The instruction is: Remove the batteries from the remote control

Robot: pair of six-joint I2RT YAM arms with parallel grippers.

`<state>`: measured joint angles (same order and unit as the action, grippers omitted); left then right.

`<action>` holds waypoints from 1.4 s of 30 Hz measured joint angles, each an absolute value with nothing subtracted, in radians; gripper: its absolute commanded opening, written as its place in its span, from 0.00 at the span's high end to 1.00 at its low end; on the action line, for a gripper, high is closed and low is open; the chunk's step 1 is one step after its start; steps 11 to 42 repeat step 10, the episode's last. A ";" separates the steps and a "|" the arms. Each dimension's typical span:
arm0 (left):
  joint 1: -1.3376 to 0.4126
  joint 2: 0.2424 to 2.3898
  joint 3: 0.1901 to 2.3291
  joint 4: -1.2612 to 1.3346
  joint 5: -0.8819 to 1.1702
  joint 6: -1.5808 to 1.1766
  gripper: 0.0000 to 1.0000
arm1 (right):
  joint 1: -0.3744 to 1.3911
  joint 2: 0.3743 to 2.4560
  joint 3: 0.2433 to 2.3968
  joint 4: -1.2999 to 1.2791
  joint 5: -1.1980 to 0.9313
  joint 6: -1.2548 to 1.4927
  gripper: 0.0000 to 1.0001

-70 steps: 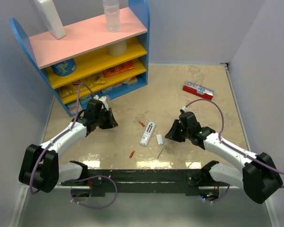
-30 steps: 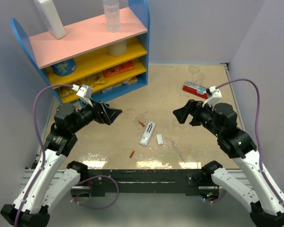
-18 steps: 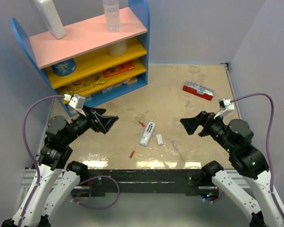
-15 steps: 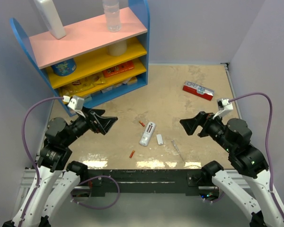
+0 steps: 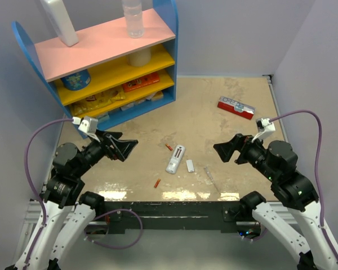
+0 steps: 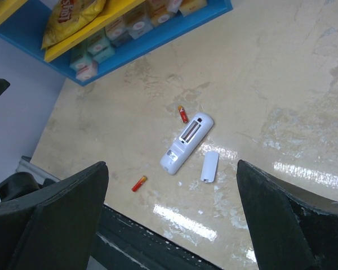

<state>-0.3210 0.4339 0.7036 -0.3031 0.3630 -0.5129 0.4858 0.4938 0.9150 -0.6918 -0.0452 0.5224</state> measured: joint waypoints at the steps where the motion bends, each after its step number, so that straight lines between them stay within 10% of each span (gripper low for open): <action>1: -0.321 0.433 0.703 -0.305 0.363 -0.514 0.00 | 0.486 0.492 0.915 -0.692 -0.045 0.522 0.02; 42: -0.321 0.422 0.693 -0.311 0.364 -0.522 0.00 | 0.486 0.486 0.915 -0.693 -0.046 0.515 0.01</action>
